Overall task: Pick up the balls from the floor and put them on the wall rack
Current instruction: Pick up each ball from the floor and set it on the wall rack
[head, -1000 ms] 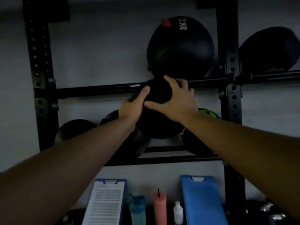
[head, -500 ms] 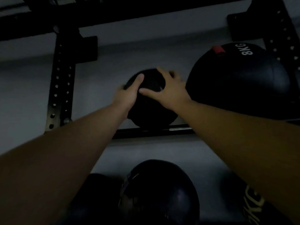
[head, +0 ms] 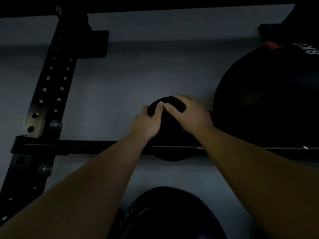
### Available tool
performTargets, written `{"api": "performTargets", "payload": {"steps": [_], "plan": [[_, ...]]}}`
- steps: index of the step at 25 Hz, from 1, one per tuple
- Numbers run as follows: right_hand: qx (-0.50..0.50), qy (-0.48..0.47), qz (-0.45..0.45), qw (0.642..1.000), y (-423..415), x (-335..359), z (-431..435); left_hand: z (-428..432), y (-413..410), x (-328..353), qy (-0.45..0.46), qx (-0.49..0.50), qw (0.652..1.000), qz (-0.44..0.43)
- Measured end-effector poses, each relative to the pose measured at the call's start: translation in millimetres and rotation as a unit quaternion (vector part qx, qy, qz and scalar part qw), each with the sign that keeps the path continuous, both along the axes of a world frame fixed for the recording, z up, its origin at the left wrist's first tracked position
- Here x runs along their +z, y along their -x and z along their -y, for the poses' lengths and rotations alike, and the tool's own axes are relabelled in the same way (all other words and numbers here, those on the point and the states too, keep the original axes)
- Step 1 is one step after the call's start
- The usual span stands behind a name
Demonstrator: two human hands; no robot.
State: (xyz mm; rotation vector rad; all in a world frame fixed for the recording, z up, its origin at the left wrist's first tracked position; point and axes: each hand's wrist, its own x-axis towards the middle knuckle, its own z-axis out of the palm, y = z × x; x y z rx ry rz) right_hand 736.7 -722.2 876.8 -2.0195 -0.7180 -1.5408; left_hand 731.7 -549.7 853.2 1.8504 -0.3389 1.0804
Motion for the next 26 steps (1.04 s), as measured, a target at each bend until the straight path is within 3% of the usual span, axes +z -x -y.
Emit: {"api": "performTargets", "payload": {"steps": [4, 8, 12, 14, 19, 26], "plan": [[-0.004, 0.028, -0.052, 0.998, 20, -12, 11, 1, 21, -21, -0.093, 0.022, 0.995, 0.038], [-0.059, 0.104, -0.124, 0.985, 58, -20, 33, 1, 54, -38, -0.144, 0.028, 0.989, 0.006], [-0.071, 0.101, -0.124, 0.985, 112, -39, 96, 23, 104, -48, -0.198, 0.118, 0.973, -0.001], [-0.094, 0.096, -0.125, 0.983, 147, -45, 128, 46, 137, -49, -0.252, 0.104, 0.962, 0.009], [-0.203, 0.111, -0.184, 0.956, 277, -89, 248, 175, 237, -66, -0.315, 0.0, 0.949, 0.009], [-0.359, 0.082, -0.282, 0.886, 501, -184, 476, 438, 389, -134, -0.349, -0.159, 0.923, 0.018]]}}
